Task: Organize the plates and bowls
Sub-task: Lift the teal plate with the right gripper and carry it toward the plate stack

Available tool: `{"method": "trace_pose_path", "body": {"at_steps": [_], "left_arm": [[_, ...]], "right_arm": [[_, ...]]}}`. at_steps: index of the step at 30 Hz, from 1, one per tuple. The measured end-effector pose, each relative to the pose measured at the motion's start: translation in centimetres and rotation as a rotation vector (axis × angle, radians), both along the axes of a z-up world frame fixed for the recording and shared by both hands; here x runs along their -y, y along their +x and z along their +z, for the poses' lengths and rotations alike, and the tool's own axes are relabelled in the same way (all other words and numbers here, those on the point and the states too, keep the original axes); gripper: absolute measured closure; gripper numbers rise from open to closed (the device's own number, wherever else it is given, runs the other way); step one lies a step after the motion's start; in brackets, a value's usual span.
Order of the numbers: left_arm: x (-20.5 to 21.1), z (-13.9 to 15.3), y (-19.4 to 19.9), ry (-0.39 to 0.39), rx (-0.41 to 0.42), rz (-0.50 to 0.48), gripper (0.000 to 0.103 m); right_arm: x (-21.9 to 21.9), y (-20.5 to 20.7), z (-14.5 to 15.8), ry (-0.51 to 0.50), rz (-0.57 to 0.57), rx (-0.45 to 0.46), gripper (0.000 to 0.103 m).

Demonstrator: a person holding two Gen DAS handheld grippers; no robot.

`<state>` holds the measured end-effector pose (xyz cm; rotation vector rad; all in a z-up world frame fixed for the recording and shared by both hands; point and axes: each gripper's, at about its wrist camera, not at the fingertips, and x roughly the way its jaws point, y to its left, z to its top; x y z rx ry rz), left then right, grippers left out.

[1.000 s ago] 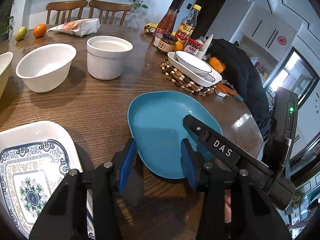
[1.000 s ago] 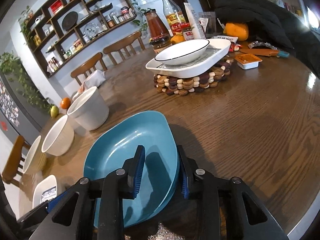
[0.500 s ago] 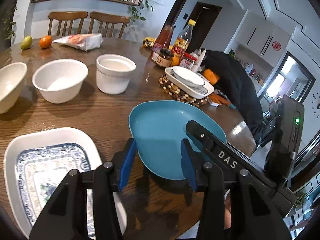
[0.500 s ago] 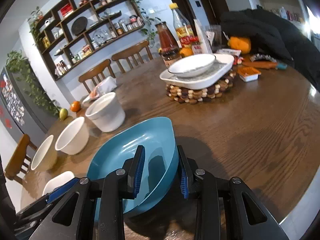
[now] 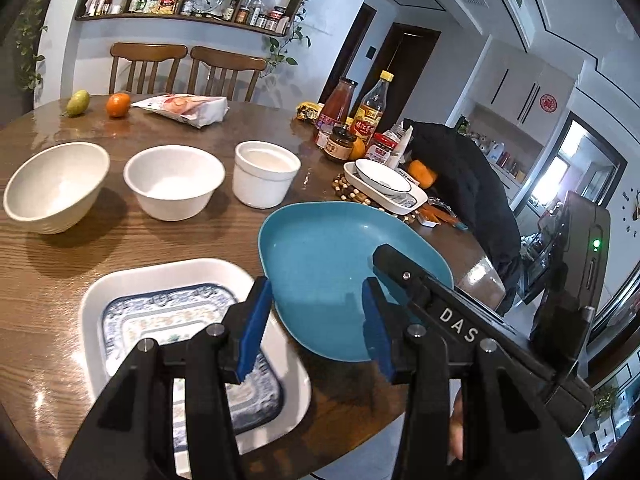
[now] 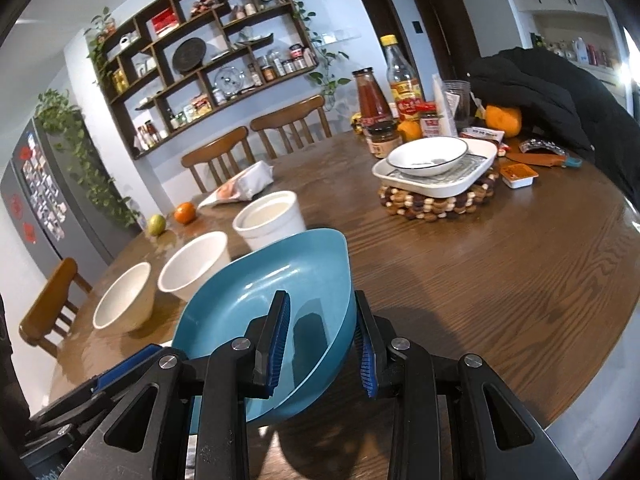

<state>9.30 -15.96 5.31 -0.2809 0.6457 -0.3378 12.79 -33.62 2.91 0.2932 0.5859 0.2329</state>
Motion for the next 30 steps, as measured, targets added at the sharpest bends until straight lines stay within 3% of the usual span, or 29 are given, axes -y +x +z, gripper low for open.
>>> {"method": "trace_pose_path", "body": {"at_steps": [30], "left_arm": [[-8.3, -0.5, -6.5, 0.017, 0.022, 0.062, 0.056]], "right_arm": [[-9.3, -5.5, -1.1, -0.079, 0.084, -0.022, 0.069]]}}
